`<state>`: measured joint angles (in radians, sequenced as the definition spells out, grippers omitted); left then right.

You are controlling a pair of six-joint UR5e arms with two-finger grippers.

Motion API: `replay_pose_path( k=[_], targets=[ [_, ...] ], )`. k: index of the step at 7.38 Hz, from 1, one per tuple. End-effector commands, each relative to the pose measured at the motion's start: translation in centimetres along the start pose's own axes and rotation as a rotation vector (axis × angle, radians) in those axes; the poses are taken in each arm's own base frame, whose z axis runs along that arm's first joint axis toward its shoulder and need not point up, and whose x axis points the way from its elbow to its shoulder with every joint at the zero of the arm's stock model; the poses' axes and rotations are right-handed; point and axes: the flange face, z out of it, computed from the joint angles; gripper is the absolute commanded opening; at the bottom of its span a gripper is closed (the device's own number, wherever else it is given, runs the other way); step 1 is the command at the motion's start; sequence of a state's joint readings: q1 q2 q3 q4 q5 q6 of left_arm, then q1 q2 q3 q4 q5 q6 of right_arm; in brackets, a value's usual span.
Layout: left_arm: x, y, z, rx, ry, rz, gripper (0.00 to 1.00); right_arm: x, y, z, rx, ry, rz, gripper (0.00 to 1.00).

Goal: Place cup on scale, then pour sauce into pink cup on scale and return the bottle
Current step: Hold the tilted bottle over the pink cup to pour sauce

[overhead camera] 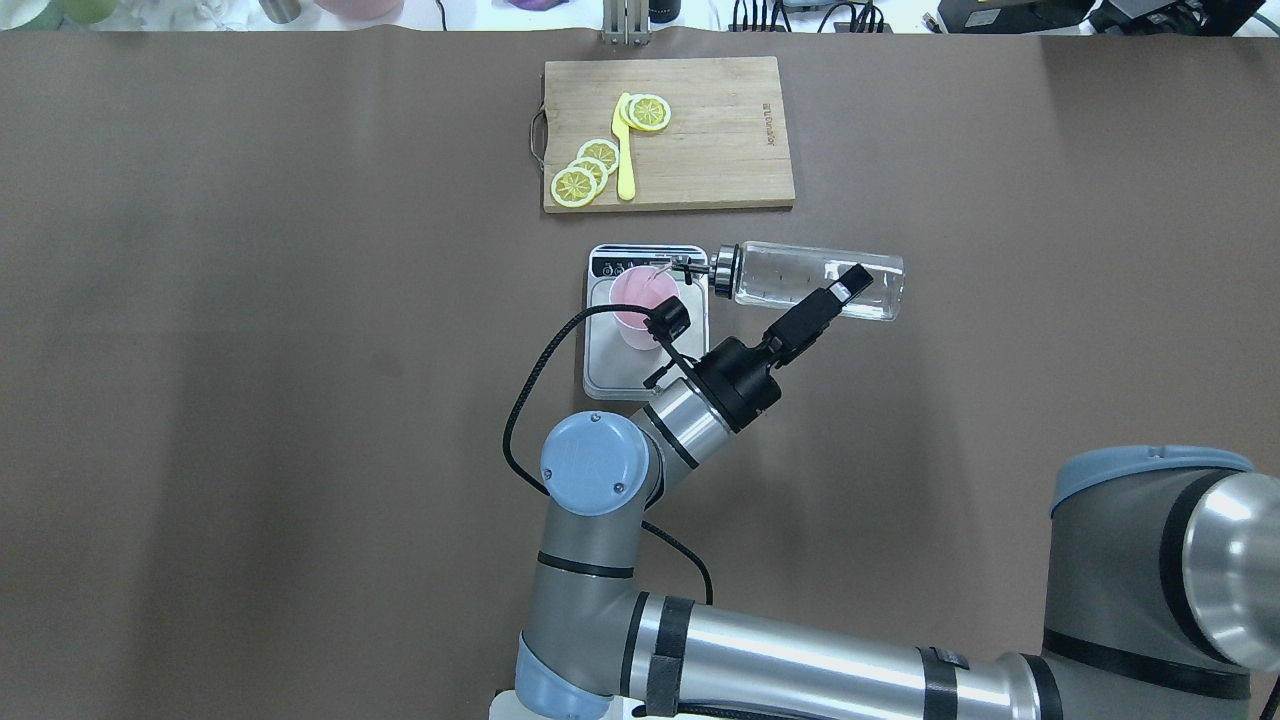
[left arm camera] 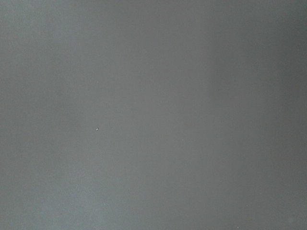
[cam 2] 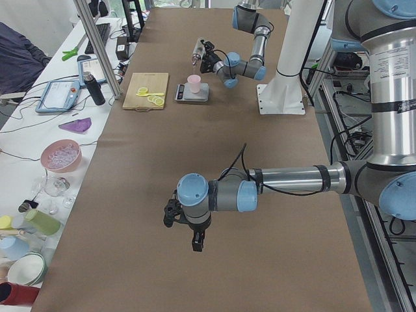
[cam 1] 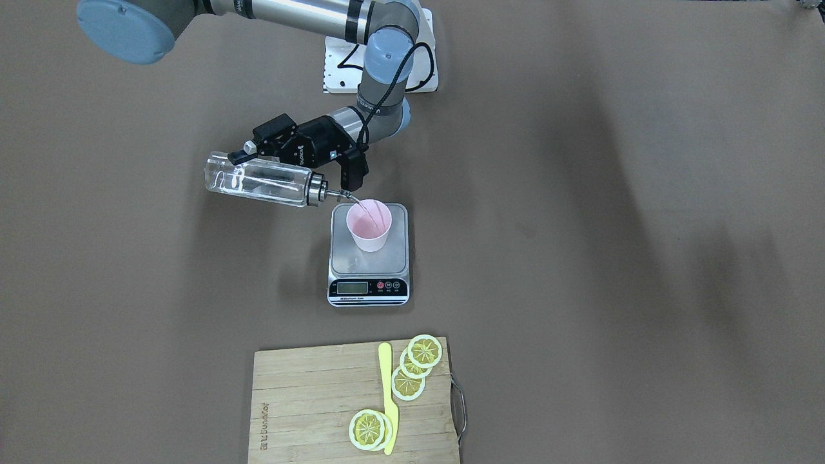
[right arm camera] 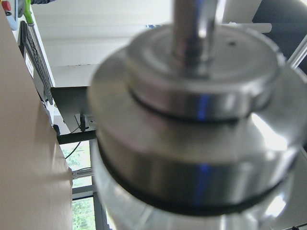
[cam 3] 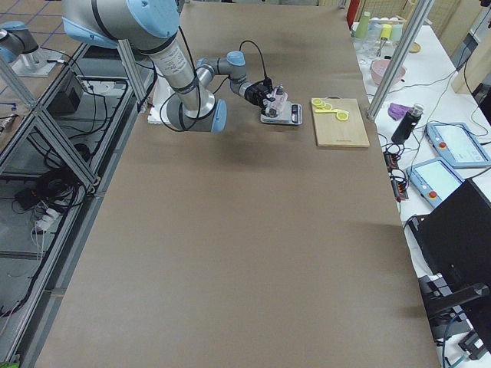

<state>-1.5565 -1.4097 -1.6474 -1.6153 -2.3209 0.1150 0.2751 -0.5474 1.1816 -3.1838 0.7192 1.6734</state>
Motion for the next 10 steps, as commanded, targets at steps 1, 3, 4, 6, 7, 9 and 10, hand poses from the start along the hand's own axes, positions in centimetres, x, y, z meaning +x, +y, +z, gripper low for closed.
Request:
replay_pose_path(
  k=[1,3,4,6,7,9,10],
  targets=[
    [0.0,0.0,0.0,0.002,0.001,-0.001,0.99,0.0,0.0,-0.1,-0.001,0.000,0.005,0.00],
    [0.1,-0.1,-0.1,0.006,-0.001,0.005,0.99,0.7,-0.7,-0.3,-0.007,-0.011,0.034,0.00],
    [0.2,-0.1,-0.2,0.009,0.000,0.008,0.99,0.7,-0.7,-0.4,-0.007,-0.016,0.052,0.00],
    [0.5,-0.2,-0.5,0.016,0.000,0.014,0.99,1.0,-1.2,-0.4,-0.012,-0.040,0.105,0.00],
    [0.5,-0.2,-0.6,0.017,0.000,0.015,0.99,0.8,-1.6,-0.3,-0.012,-0.061,0.134,0.00],
    [0.5,-0.2,-0.7,0.020,-0.001,0.016,0.99,2.1,-1.8,-0.2,-0.015,-0.102,0.176,0.00],
    [0.6,-0.3,-0.7,0.022,-0.001,0.019,0.99,1.9,-1.4,0.2,-0.017,-0.127,0.202,0.00]
  ],
)
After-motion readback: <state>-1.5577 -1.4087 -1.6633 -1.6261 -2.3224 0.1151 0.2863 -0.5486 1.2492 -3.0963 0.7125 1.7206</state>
